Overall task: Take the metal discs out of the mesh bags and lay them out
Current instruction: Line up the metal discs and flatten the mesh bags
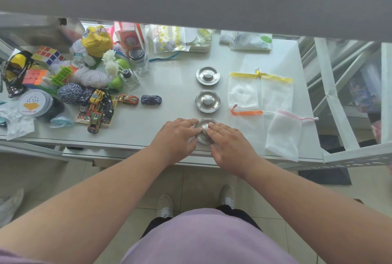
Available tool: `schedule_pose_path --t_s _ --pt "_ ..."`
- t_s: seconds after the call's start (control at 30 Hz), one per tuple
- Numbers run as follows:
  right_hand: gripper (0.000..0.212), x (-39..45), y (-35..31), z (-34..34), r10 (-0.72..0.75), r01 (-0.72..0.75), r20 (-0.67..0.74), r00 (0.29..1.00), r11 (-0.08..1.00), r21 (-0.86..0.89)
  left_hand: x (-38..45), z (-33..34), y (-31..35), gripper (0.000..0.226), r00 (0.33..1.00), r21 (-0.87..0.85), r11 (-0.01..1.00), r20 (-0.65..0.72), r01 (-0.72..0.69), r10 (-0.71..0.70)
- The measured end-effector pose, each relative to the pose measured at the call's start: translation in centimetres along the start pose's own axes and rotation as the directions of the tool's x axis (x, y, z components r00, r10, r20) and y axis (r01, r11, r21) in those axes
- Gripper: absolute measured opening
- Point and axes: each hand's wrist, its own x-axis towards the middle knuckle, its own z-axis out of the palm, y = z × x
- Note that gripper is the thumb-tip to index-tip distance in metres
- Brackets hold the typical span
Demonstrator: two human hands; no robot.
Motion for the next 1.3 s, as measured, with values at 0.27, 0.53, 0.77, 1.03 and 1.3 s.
schedule_pose_path --t_s 0.27,0.53,0.77,1.03,1.3 --pt "0.055 -1.0 2.3 -0.9 0.084 -0.074 -0.130 0.988 0.994 0.079 1.2 0.0 2.6 0.071 0.991 0.033 0.997 -0.119 0.072 -0.067" --pt "0.064 -1.3 9.7 -5.1 0.350 -0.346 0.013 0.937 0.931 -0.117 9.0 -0.7 9.1 0.076 0.987 0.234 0.965 0.136 -0.116 0.085" --pt "0.064 0.1 12.2 -6.0 0.349 -0.313 0.162 0.923 0.926 -0.210 12.3 0.1 10.8 0.085 0.966 0.310 0.948 0.257 -0.070 -0.013" --pt "0.062 1.5 13.1 -6.3 0.351 -0.308 0.188 0.917 0.925 -0.222 14.1 0.8 11.1 0.090 0.963 0.259 0.966 0.258 0.007 -0.076" --pt "0.063 2.0 12.6 -5.8 0.377 -0.341 0.166 0.911 0.916 -0.213 14.8 1.3 10.4 0.090 0.967 0.272 0.962 0.243 0.002 -0.071"
